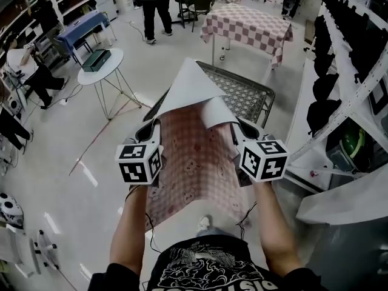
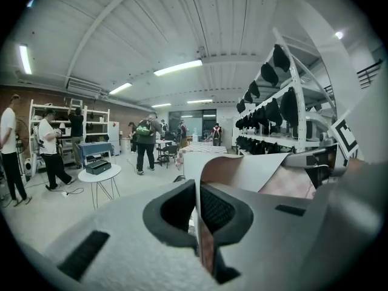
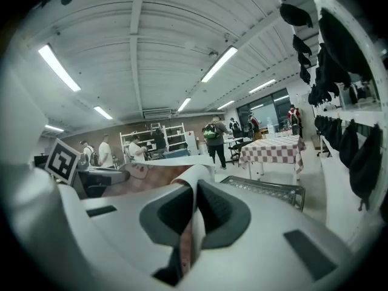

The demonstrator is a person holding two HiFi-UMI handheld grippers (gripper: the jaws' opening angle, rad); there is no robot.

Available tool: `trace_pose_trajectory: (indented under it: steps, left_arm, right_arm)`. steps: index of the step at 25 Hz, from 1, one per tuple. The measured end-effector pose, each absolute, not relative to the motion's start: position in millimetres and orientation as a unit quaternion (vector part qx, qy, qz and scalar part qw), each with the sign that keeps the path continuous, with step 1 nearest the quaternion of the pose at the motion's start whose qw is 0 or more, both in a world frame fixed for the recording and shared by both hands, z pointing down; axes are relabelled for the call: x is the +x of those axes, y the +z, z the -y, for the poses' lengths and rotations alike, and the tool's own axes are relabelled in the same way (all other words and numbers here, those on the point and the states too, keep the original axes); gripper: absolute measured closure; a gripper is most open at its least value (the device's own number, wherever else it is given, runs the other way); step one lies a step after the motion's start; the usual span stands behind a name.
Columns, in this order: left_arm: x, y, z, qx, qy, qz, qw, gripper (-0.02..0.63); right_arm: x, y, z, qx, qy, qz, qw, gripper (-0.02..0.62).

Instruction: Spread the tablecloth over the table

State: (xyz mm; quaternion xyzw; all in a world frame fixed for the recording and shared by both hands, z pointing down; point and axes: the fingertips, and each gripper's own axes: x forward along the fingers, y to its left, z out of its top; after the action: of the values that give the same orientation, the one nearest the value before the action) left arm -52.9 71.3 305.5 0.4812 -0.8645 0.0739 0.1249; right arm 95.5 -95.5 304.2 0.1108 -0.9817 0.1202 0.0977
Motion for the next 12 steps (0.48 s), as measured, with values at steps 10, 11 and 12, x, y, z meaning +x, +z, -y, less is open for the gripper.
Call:
trace_pose_trajectory:
  steps: [10, 11, 12]
  left_arm:
    - [-94, 309, -17, 0.518, 0.101, 0.841, 0.122, 0.598]
    - [-99, 309, -13, 0.522, 0.102, 0.838, 0.122, 0.598]
    - [-104, 310, -9, 0.526, 0.103, 0.835, 0.123, 0.598]
  right_arm:
    - [82, 313, 142, 0.156, 0.134, 0.973, 0.102, 0.589]
    - [81, 313, 145, 0.162, 0.134, 0.972, 0.102, 0.589]
    - [81, 314, 148, 0.169, 0.134, 0.971, 0.102, 0.589]
